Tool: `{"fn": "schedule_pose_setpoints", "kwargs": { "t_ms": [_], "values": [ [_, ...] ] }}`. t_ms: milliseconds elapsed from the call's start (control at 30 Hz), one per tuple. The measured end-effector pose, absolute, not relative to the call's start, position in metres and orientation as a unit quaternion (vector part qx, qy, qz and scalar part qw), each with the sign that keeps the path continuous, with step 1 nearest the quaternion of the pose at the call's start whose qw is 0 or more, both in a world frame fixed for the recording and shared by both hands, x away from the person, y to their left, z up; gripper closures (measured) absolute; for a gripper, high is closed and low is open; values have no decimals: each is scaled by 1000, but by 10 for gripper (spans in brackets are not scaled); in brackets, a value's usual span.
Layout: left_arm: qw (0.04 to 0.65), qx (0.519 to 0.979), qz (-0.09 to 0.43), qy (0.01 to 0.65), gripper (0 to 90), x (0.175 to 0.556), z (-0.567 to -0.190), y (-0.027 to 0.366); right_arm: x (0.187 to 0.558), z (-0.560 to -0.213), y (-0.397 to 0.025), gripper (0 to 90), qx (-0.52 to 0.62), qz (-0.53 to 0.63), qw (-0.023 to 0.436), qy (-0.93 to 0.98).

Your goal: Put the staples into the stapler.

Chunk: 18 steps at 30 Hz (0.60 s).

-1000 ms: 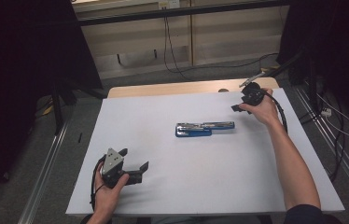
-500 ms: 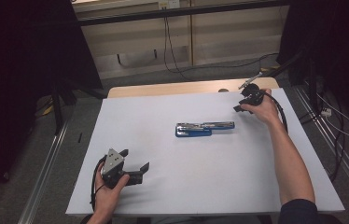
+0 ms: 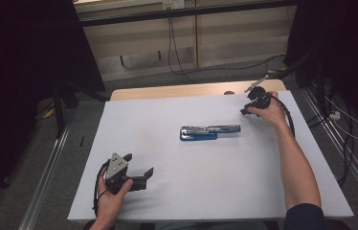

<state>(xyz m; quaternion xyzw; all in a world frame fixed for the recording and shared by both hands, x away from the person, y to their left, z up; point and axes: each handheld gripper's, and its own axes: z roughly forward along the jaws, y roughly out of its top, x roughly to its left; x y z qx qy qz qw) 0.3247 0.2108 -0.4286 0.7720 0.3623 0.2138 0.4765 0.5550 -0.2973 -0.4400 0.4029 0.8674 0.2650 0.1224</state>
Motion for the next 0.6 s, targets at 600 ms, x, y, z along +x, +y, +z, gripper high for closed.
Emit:
{"fn": "schedule_pose_setpoints", "kwargs": {
  "t_ms": [600],
  "values": [
    [475, 777, 217, 351, 50, 324, -428, 209, 555, -440, -294, 792, 407, 259, 103, 870]
  ]
}}
